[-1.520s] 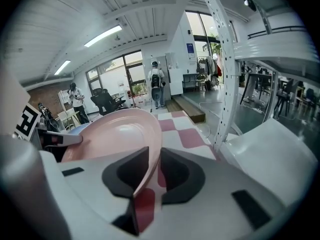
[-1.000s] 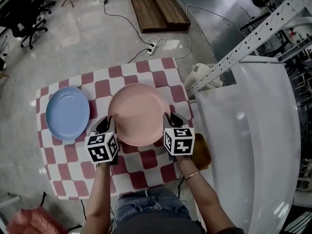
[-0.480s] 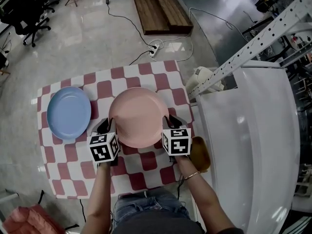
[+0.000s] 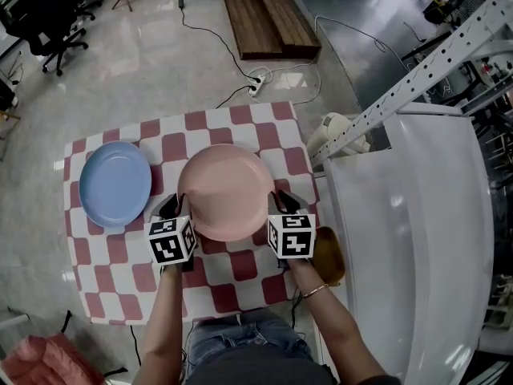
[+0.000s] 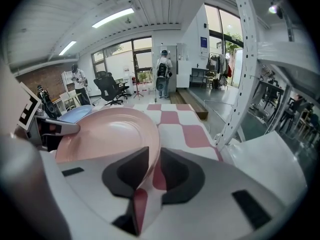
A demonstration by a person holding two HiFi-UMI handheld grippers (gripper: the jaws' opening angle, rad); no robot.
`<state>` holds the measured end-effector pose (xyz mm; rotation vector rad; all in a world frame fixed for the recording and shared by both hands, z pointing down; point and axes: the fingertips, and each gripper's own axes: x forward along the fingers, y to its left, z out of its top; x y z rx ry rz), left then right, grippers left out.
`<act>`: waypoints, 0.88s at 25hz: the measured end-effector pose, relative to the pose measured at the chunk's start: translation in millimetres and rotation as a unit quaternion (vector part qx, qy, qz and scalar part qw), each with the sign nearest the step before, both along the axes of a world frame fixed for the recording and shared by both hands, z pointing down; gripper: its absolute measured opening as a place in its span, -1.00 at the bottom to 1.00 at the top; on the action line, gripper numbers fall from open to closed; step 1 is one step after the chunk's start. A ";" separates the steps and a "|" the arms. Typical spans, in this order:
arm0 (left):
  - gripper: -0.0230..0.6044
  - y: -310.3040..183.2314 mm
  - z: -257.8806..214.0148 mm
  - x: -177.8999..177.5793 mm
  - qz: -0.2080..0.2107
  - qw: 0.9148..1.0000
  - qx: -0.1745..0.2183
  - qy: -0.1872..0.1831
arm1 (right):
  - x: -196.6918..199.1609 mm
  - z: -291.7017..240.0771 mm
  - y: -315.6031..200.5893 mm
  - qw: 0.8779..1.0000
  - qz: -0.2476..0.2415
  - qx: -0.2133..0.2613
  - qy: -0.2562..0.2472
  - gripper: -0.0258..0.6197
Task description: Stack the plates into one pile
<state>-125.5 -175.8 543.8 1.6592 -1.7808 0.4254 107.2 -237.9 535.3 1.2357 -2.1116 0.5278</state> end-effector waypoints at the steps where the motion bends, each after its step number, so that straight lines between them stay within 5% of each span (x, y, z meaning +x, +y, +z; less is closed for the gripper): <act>1: -0.70 0.7 0.0 0.3 -0.002 1.000 -0.001 -0.003 | 0.4 -1.9 0.2 1.000 0.000 0.002 -0.005 -0.66; 9: -0.50 14.1 -5.3 3.5 -0.013 1.000 0.003 -0.006 | -0.1 -22.0 6.9 0.999 -0.007 0.023 -0.036 -0.66; 22: -0.53 63.2 -40.0 0.1 -0.062 0.997 0.037 -0.012 | -28.9 -60.9 47.7 0.991 -0.076 0.045 -0.097 -0.67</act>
